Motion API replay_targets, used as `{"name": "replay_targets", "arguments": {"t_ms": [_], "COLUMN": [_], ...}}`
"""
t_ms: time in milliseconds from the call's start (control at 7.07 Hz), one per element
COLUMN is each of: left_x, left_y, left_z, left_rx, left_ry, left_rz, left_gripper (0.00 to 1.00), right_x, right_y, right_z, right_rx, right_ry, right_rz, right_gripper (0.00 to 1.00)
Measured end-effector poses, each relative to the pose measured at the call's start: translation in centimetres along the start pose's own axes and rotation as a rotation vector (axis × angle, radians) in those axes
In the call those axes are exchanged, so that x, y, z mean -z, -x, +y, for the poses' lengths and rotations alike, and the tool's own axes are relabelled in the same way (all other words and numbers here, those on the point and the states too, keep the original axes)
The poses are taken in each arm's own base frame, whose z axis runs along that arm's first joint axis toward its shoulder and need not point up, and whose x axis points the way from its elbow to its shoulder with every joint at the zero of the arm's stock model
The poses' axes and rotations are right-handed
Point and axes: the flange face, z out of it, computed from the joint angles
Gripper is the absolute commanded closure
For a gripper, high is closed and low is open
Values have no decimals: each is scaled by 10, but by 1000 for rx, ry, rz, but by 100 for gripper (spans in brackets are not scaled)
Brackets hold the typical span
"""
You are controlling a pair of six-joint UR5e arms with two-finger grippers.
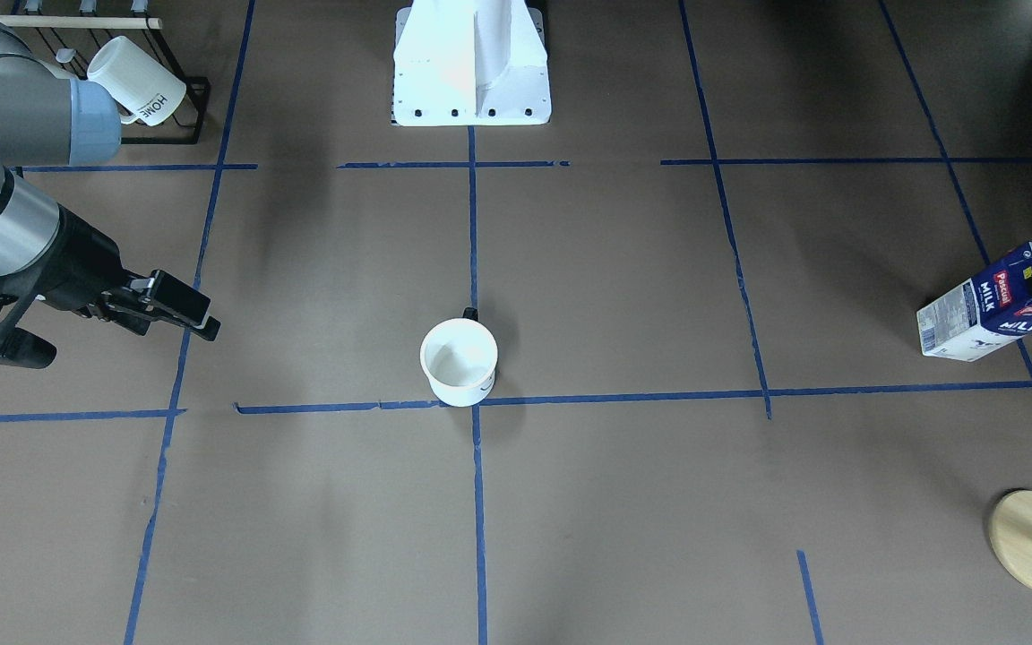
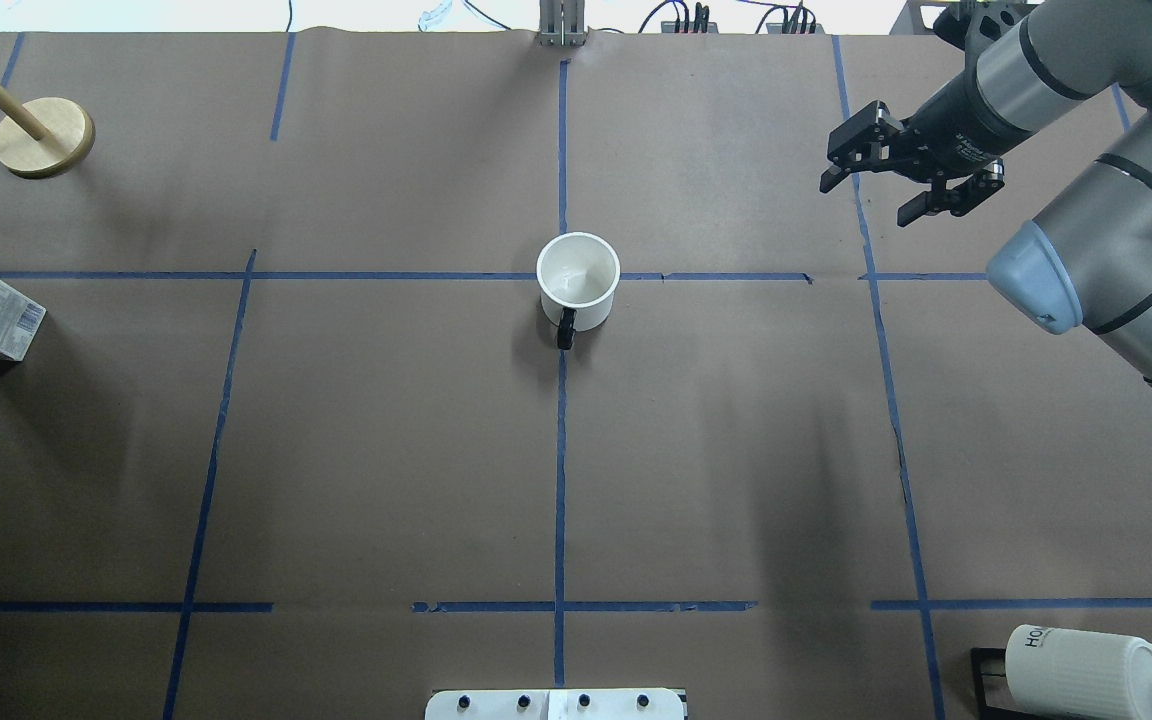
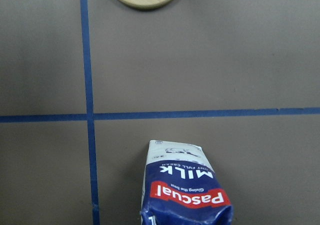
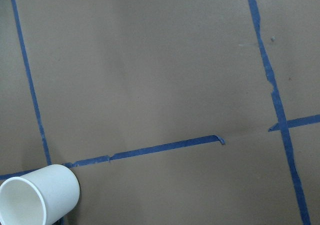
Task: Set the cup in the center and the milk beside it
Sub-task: 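Reach the left gripper to the milk carton and grasp its top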
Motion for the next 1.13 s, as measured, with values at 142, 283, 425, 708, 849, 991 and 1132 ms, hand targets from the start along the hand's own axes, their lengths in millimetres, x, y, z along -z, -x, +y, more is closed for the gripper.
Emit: {"name": "replay_targets", "arguments": {"t_ms": [142,283,425,708,849,991,1132], "left_x": [-9,-16,-22,-27,-24,-12,18], "left_y": [-1,-1,-2,-5,-9,-21,-53], "left_z": [3,7,10,11,12,12,9], "left_rx": [-3,-2,-3,-9,-15,-32,-34], "left_ry": [16,29,40,49,44,25,-16], "left_rz": [-2,-4,-5,-5,-2,3,12], "left_gripper": [0,0,25,94,95,97,97], "right_x": [-2,-3,-3,-3,-3,-3,-1], "right_y": [0,0,2,3,4,5,5], "right_z": [1,1,1,1,1,1,2], "right_rx": [0,1,3,5,5,5,7], "right_ry": [2,2,2,1,1,0,0], "right_rz": [1,3,3,1,1,0,-2], "right_gripper": [0,0,0,0,0,0,0]}}
